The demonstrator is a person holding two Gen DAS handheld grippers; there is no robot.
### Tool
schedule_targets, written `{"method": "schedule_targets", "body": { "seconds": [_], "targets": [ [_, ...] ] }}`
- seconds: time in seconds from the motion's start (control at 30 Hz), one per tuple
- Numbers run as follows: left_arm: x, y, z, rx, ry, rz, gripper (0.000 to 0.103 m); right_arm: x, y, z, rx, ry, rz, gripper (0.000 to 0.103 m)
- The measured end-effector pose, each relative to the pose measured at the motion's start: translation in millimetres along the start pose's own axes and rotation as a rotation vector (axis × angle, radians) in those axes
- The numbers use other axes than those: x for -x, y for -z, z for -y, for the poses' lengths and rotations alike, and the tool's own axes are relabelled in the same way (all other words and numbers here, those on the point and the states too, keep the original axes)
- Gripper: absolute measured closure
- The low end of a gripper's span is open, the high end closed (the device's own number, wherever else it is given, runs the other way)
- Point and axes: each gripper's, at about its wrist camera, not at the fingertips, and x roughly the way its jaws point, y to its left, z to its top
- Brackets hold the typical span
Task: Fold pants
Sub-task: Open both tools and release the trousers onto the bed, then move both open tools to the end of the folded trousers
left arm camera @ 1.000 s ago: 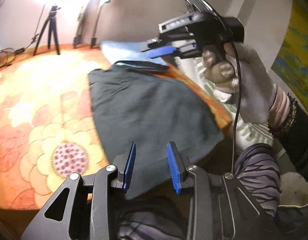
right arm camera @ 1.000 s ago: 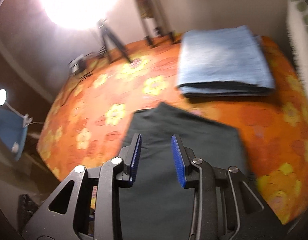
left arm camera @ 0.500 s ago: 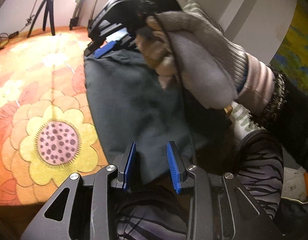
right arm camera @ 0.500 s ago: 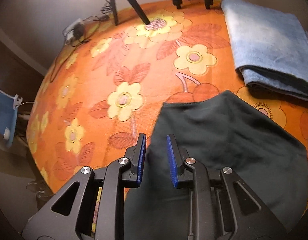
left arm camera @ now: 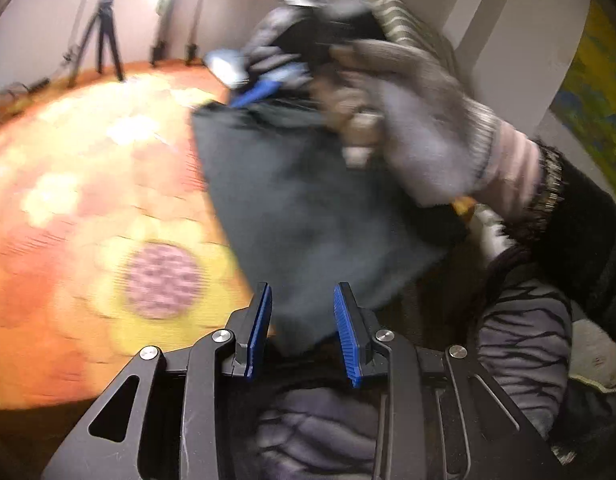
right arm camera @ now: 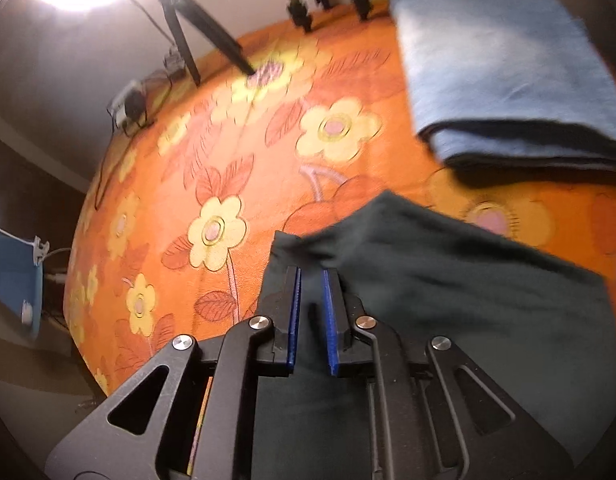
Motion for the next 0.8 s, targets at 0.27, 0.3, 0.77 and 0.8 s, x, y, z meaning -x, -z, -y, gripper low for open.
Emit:
{"method": "schedule_targets", "body": {
  "seconds": [0.27, 0.3, 0.77, 0.8],
  "targets": [
    [88, -49, -21, -0.133, -0.315, 0.065, 0.072, 107, 34, 16, -0.001, -0.066, 0.215, 0.065],
    [95, -58, -20, -0.158, -0.346, 0.072, 0.072, 116, 40, 18, 0.0, -0.066, 0.232, 0.065],
    [192, -185, 41, -0.49, -0.676, 0.214, 0.072, 167, 94, 49, -0.041, -0.069, 0.355, 0.062],
    [194, -191, 46, -0.503, -0.681, 0.22, 0.071, 168, 94, 51, -0.042, -0.069, 0.359, 0.062]
  ]
}}
